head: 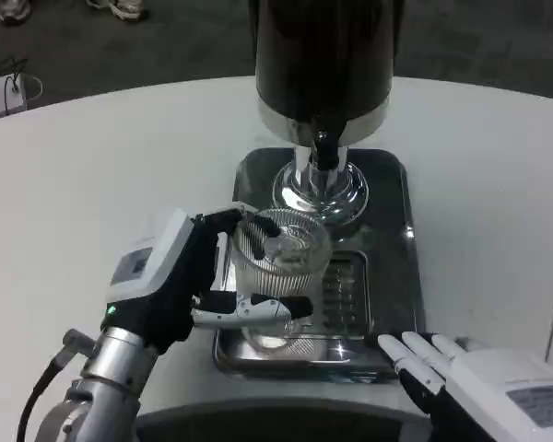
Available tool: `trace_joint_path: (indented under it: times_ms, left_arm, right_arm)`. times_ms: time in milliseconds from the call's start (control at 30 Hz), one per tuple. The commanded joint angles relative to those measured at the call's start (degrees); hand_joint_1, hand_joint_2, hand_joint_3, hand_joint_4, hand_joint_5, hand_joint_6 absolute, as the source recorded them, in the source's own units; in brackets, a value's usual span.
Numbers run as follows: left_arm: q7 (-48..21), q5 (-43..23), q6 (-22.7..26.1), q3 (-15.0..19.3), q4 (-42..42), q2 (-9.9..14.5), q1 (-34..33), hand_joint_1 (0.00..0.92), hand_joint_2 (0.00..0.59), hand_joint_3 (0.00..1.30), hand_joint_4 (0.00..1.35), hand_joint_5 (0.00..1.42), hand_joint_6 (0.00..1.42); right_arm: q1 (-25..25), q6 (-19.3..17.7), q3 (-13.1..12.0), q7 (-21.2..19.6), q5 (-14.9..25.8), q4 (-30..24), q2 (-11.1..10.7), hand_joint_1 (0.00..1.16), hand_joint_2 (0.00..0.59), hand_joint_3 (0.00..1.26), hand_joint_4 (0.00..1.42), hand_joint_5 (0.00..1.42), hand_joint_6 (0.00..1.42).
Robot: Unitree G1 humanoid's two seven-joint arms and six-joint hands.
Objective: Grasp the cup under the faucet to collect the drink, then remove the cup.
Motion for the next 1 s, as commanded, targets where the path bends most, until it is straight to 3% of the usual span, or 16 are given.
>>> trace_joint_path:
  times_ms: [33,233,600,900,1000]
  left_arm:
    - [3.02,0.92,0.34,-1.36,2.81,1.16,-3.30,0.564,0.000,1.00,1.13,1.35,1.42]
    - [4.87,1.61,0.38,-3.15,5.88,1.60,-5.92,0.564,0.000,0.98,1.13,1.33,1.42]
    - [3.42,1.72,2.56,-5.46,6.62,2.39,-7.25,0.549,0.000,0.82,0.91,1.16,1.41]
    - [2.39,1.20,3.87,-5.76,5.56,3.12,-6.89,0.448,0.001,0.70,0.75,1.03,1.33]
    - [1.84,1.24,4.33,-5.83,4.82,3.20,-6.70,0.377,0.026,0.66,0.72,0.97,1.28]
  right_arm:
    - [1.16,-2.04,-1.46,-0.27,1.00,-0.84,1.24,0.58,0.410,0.02,0.00,0.00,0.00]
    - [1.65,-3.51,-2.49,0.45,1.50,-0.84,2.81,0.57,0.410,0.02,0.00,0.00,0.00]
    - [2.68,-5.76,-3.83,1.53,2.42,-0.84,5.09,0.57,0.415,0.02,0.00,0.00,0.00]
    - [3.26,-7.07,-4.67,3.07,3.41,-0.84,6.52,0.56,0.420,0.02,0.00,0.00,0.00]
    - [3.33,-7.35,-4.77,3.44,3.67,-0.84,6.87,0.56,0.420,0.02,0.00,0.00,0.00]
